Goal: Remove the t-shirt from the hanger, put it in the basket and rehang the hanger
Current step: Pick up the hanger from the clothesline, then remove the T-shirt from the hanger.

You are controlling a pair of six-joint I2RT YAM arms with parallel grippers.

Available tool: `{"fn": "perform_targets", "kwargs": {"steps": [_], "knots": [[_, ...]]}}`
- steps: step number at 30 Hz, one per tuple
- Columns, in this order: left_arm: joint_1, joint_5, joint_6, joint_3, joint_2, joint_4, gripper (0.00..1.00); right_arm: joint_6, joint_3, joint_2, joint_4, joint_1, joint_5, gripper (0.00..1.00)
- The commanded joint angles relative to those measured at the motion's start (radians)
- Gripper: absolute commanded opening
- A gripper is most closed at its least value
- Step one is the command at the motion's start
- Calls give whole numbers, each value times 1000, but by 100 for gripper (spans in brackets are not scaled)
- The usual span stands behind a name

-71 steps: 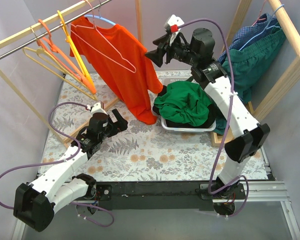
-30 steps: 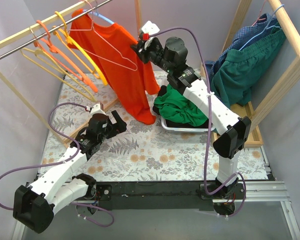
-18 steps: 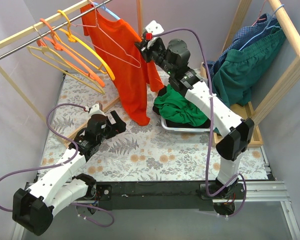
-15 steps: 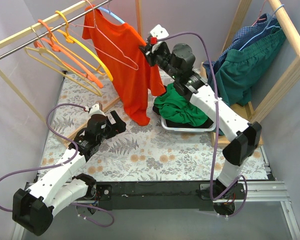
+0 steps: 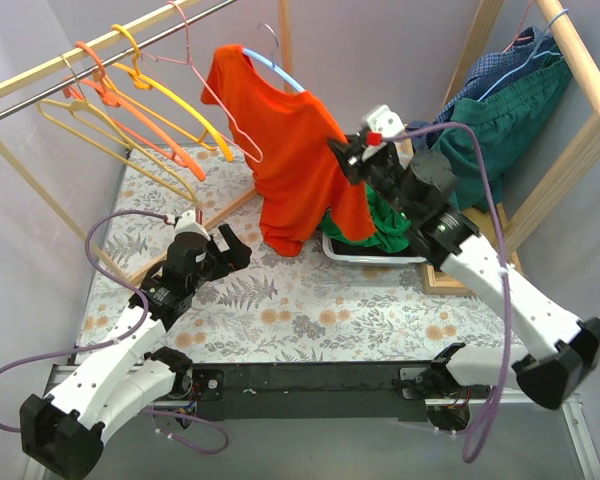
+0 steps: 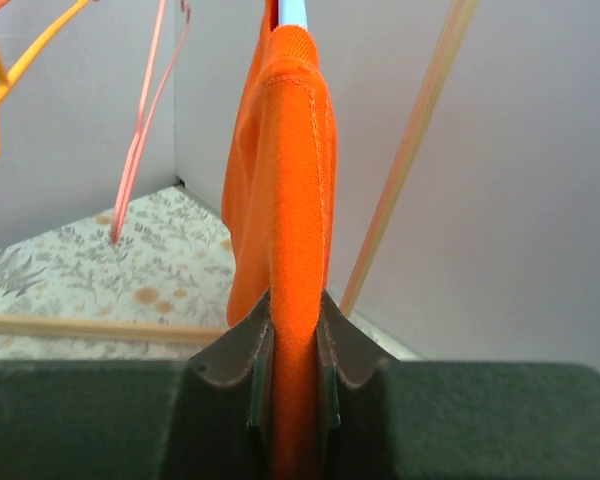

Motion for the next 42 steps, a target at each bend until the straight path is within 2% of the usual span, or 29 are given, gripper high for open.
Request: {"fn": "perform_targets", "kwargs": {"steps": [1, 4, 10, 17, 21, 25, 31, 35, 42], "knots": [[5, 108, 71, 16, -68, -22, 98, 97, -139, -198, 47, 0, 51, 1], [3, 220, 125, 13, -114, -6, 98, 136, -222, -273, -65, 1, 40, 1], [2, 298, 197, 21, -206, 43, 98, 214, -374, -386, -207, 1, -74, 1], [2, 387, 266, 64, -166, 82, 98, 251, -554, -523, -315, 1, -164, 1], [0, 427, 285, 71, -142, 125, 98, 268, -580, -604, -349, 1, -187, 1], [-1, 452, 301, 94, -114, 161, 98, 239, -571, -652, -359, 3, -299, 1], [-7, 472, 386, 162, -88, 176, 97, 202, -540, -629, -413, 1, -459, 1], [-7, 544, 495, 225, -76, 94, 96, 205, -561, -618, -395, 1, -486, 1], [-7, 725, 571, 236, -34, 9, 95, 218, -548, -571, -329, 1, -583, 1]]}}
